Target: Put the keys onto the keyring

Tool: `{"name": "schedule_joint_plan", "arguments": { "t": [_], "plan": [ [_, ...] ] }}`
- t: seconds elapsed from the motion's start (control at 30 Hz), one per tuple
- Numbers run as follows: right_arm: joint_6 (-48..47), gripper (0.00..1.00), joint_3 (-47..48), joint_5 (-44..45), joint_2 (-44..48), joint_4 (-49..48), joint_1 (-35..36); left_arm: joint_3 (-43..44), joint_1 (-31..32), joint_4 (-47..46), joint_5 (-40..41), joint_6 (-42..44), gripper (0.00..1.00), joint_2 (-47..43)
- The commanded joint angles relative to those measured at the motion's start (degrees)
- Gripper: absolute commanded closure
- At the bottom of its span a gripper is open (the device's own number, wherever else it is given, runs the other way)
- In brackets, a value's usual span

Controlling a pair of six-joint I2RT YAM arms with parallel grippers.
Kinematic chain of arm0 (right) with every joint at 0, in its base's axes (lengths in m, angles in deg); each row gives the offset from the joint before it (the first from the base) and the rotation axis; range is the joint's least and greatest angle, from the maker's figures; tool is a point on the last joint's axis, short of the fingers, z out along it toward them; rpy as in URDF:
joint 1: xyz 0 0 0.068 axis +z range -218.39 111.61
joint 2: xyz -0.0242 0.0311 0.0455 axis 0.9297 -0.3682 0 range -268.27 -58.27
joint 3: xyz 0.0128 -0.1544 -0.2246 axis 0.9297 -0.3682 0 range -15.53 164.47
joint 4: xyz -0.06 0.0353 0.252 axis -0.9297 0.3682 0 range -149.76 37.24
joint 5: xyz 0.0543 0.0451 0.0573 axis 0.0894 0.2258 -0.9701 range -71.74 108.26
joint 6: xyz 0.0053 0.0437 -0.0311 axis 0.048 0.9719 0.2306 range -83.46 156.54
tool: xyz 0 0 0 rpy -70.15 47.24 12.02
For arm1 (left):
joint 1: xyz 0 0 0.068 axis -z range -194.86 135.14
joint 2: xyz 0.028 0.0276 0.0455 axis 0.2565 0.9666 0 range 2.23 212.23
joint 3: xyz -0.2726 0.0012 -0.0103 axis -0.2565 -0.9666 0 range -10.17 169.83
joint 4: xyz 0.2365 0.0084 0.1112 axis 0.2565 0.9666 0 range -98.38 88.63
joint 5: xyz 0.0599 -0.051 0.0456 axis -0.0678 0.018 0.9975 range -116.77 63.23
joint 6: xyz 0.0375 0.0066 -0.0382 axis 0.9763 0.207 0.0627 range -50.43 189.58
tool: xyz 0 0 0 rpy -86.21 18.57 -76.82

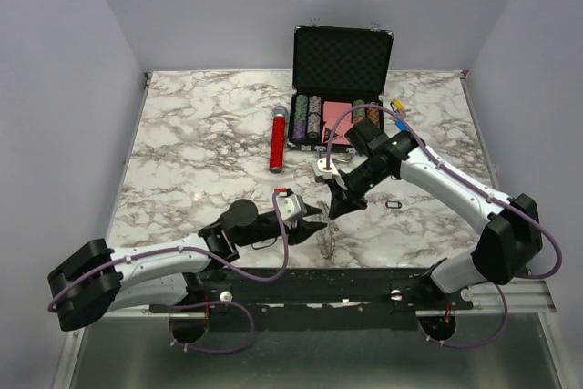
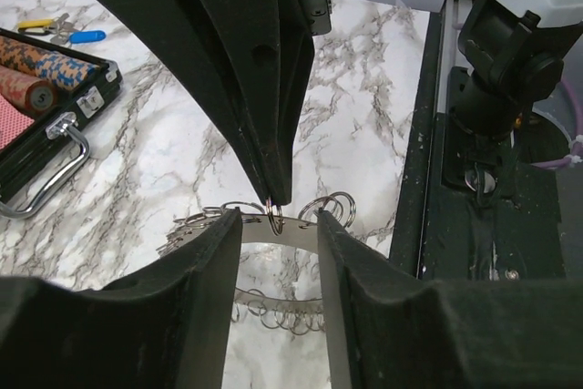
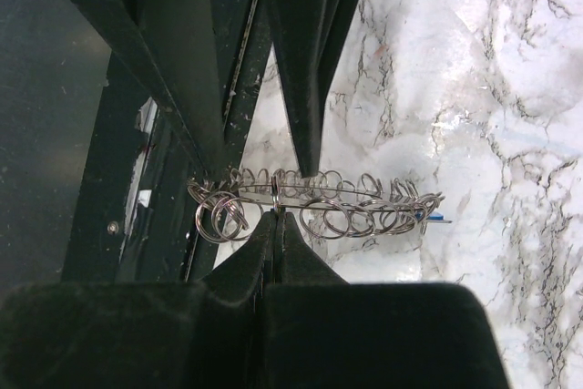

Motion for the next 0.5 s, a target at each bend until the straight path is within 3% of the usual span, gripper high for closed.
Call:
{"name": "schedule_joint_plan", "arguments": {
  "t": [0.0,0.47],
  "plan": [
    [-0.3,0.99,1.7,-1.8,0.2,0.8,0.4,1.3,0.0,-4.1,-2.7,-1.2,0.57,2.0],
    [-0.3,0.99,1.7,-2.5,0.0,1.0,0.3,1.7,0.0,-5.4,-2.0,-0.9,0.63,4.7]
  ]
}}
